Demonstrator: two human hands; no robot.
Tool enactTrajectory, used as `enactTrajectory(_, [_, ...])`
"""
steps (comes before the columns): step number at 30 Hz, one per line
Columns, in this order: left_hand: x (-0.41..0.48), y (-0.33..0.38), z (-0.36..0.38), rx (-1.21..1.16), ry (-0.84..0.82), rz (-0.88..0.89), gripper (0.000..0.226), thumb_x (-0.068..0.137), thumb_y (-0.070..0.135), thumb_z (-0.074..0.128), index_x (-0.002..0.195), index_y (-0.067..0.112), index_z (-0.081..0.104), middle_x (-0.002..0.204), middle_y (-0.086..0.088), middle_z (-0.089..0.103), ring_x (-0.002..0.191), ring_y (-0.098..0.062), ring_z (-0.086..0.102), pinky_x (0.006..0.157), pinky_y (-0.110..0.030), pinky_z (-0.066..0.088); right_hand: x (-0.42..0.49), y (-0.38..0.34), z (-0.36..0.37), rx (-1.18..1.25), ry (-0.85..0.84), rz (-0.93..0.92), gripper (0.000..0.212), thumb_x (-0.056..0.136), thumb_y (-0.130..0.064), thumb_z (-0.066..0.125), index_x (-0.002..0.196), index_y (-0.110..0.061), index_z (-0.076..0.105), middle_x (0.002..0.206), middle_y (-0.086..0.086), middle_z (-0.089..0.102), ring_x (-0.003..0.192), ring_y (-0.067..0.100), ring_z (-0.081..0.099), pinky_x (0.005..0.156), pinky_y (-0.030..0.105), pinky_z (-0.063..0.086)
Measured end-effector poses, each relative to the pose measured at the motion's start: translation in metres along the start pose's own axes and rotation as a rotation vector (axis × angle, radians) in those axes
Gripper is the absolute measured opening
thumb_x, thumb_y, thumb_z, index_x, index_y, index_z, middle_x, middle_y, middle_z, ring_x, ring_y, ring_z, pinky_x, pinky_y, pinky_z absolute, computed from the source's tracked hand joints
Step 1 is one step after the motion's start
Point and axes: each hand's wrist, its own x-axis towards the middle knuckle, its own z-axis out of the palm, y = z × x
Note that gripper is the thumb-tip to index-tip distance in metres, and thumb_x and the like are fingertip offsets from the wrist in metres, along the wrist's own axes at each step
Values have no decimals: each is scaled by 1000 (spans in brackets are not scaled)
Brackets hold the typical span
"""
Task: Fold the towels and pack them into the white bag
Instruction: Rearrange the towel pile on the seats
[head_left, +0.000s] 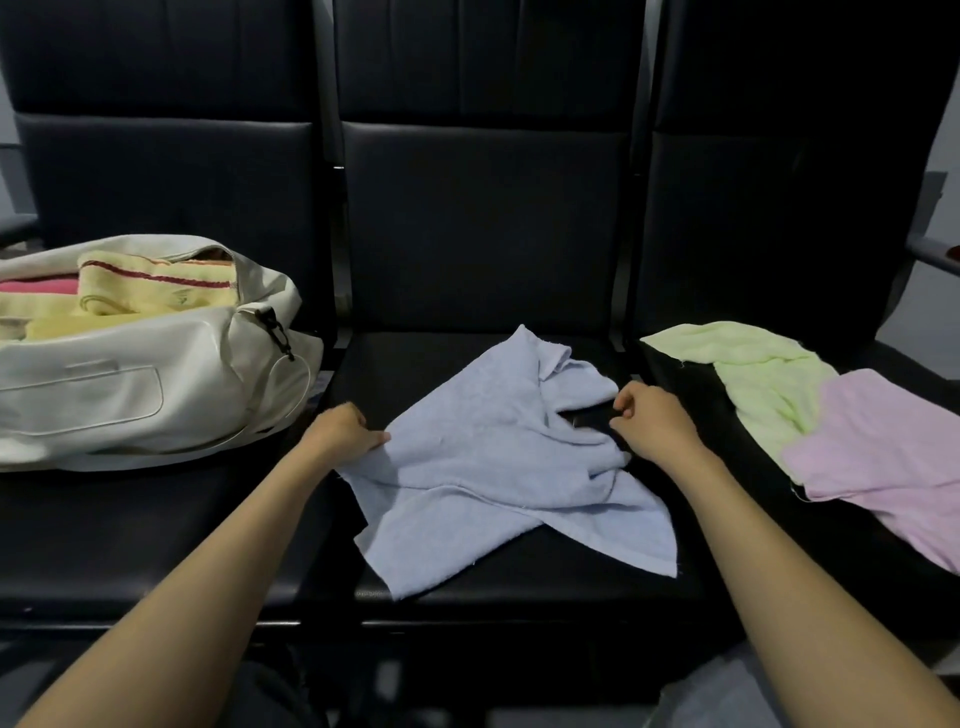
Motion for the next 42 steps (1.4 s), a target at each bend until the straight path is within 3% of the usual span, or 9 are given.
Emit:
enactTrajectory(6, [-1, -2, 7, -247, -143, -175, 69, 86, 47, 65, 131, -3, 50, 133, -17, 52, 117, -32, 52, 84, -33, 43, -16, -15, 11, 15, -222, -204, 20, 92, -26, 58, 109, -18, 64, 114, 4, 56, 98, 21, 59, 87, 38, 52])
enactTrajectory(12, [2, 0, -4, -620, -122, -117, 26, 91, 31, 63, 79, 11, 53, 83, -10, 56, 71, -22, 52, 60, -30, 42, -17, -23, 11, -122, -404, -46, 30, 95, -30, 51, 75, -10, 62, 82, 3, 64, 73, 19, 60, 64, 29, 46])
enactTrajectory(18, [4, -8, -5, -598, -247, -206, 49, 98, 43, 47, 110, -3, 58, 108, -19, 62, 100, -34, 63, 83, -39, 51, -1, -10, 26, -253, -290, 129, 61, 91, -41, 58, 139, -10, 36, 142, 13, 35, 133, 34, 33, 101, 43, 38])
enactTrajectory(21, [0, -14, -5, -408, -325, -262, 52, 94, 52, 50, 107, 2, 59, 96, -13, 63, 84, -29, 61, 64, -34, 51, 7, -10, 33, -197, -339, 122, 19, 86, -36, 60, 87, -19, 54, 110, 10, 48, 118, 30, 43, 92, 40, 38])
enactTrajectory(24, [-2, -15, -8, -274, -401, -222, 40, 80, 38, 75, 95, 2, 66, 88, -12, 66, 74, -23, 59, 56, -29, 48, 10, -12, 30, 225, -342, 109, 23, 79, -20, 61, 69, -18, 41, 80, 3, 44, 81, 21, 42, 68, 32, 35])
enactTrajectory(27, [3, -16, -12, -466, -335, -180, 38, 70, 6, 82, 104, 1, 64, 109, -19, 66, 93, -29, 62, 79, -37, 54, 9, -17, 10, 798, -215, 116, 23, 81, -5, 62, 69, -17, 47, 74, 4, 45, 76, 22, 42, 64, 31, 32])
enactTrajectory(31, [2, -16, -21, -915, -395, -209, 59, 75, -13, 68, 123, 19, 53, 124, -13, 55, 109, -30, 55, 82, -41, 50, 0, -20, -24, 1180, -361, 79, 38, 85, 8, 55, 109, -20, 63, 103, 9, 64, 86, 21, 61, 65, 28, 48])
enactTrajectory(35, [1, -23, -32, -975, -551, -219, 29, 84, 21, 67, 111, 11, 66, 107, -10, 65, 92, -23, 60, 73, -36, 49, -5, -10, -39, 1135, -432, 83, 40, 87, 12, 47, 107, -14, 69, 114, 10, 64, 98, 20, 62, 74, 27, 51])
enactTrajectory(42, [-2, -37, -25, -762, -573, -223, 8, 77, 4, 69, 78, 7, 61, 72, -8, 67, 61, -18, 64, 51, -26, 52, -15, -3, -39, 745, -447, 203, 41, 85, 11, 41, 100, -9, 73, 74, -1, 45, 67, 13, 46, 69, 28, 47])
